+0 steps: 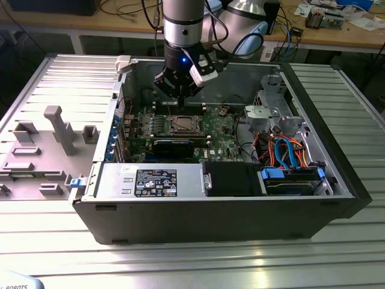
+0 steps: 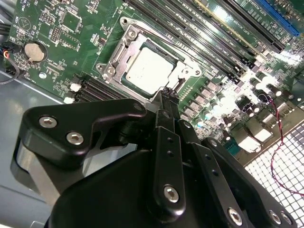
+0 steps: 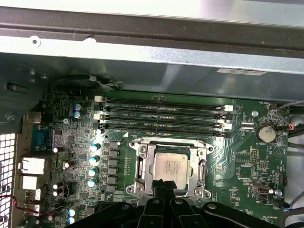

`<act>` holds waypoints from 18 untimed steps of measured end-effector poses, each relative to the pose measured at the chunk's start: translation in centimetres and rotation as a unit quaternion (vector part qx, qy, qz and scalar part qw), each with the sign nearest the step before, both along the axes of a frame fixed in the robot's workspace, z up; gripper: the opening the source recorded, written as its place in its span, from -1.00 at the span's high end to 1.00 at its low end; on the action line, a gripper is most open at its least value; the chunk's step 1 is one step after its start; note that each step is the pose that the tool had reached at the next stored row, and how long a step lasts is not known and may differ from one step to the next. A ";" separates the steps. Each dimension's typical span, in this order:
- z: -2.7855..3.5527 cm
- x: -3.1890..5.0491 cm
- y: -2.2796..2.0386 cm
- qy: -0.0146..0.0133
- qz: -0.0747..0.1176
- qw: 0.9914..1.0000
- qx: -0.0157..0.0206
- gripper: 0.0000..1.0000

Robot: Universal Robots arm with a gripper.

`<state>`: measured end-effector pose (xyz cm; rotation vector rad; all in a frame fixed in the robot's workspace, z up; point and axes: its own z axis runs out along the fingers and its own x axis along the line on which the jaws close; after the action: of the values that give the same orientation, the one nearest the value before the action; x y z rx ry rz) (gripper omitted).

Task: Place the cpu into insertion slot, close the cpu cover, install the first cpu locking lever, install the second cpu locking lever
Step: 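Install the first cpu locking lever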

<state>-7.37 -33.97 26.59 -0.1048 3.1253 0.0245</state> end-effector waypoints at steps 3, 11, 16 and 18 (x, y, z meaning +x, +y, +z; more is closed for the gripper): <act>0.00 -0.01 0.00 0.000 0.000 1.000 0.000 0.79; -0.06 -1.13 0.00 0.000 0.000 1.000 0.000 0.79; -0.17 -3.23 0.00 0.000 0.000 1.000 0.001 0.79; -0.19 -3.82 0.00 0.000 0.000 1.000 0.002 0.79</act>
<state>-11.19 -33.98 26.39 -0.1048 3.1251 0.0320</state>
